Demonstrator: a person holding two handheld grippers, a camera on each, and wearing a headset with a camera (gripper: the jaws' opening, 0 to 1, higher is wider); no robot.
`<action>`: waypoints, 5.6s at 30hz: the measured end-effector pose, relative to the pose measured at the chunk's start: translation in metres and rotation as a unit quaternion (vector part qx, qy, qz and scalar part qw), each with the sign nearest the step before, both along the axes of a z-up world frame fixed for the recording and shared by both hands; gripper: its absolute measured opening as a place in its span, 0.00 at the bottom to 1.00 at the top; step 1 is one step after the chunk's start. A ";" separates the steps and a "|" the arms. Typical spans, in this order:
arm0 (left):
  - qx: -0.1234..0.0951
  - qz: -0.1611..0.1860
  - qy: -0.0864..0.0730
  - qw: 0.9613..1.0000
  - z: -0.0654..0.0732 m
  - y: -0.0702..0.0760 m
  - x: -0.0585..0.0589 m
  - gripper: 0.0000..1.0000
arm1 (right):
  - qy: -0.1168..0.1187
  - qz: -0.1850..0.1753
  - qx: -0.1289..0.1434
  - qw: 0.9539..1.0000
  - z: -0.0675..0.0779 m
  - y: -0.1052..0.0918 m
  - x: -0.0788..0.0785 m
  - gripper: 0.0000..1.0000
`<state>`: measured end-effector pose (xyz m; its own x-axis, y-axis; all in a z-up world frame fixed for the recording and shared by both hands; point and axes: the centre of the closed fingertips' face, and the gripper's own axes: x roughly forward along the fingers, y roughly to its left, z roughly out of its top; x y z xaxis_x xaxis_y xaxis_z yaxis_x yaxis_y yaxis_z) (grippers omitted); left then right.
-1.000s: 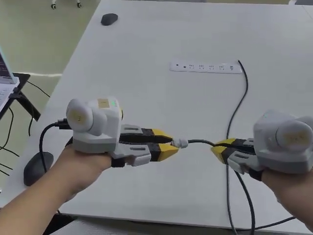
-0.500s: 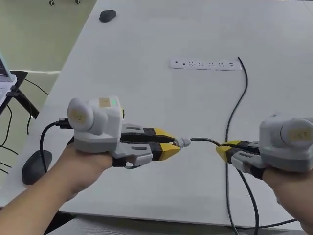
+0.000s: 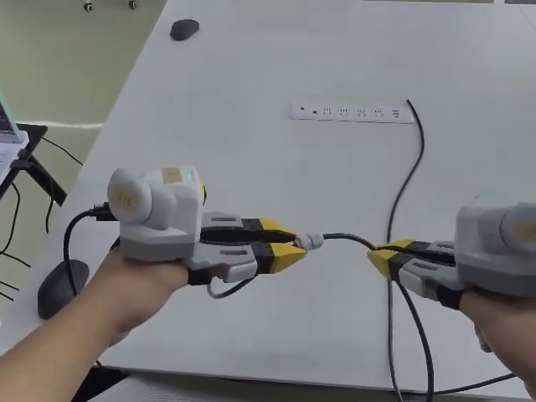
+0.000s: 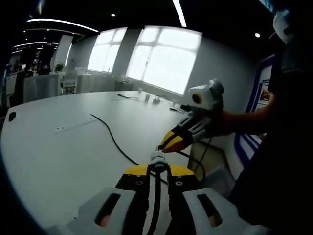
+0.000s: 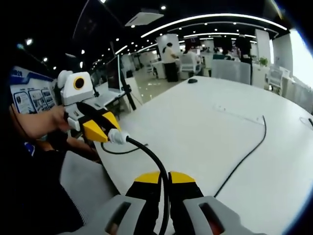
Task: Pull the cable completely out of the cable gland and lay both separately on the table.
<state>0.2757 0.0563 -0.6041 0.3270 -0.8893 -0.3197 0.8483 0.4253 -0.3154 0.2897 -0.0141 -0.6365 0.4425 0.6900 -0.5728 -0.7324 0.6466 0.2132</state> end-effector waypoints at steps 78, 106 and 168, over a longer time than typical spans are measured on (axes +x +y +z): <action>-0.032 -0.032 -0.034 0.998 0.012 -0.008 -0.008 0.15 | -0.111 0.191 0.003 0.975 0.035 0.048 -0.034 0.00; -0.051 -0.047 -0.020 0.997 0.011 -0.005 -0.019 0.14 | -0.081 0.219 0.028 0.972 0.031 0.056 -0.038 0.00; -0.021 0.036 -0.005 0.999 -0.003 0.038 -0.024 0.14 | -0.134 0.062 -0.173 0.974 0.027 0.048 -0.041 0.21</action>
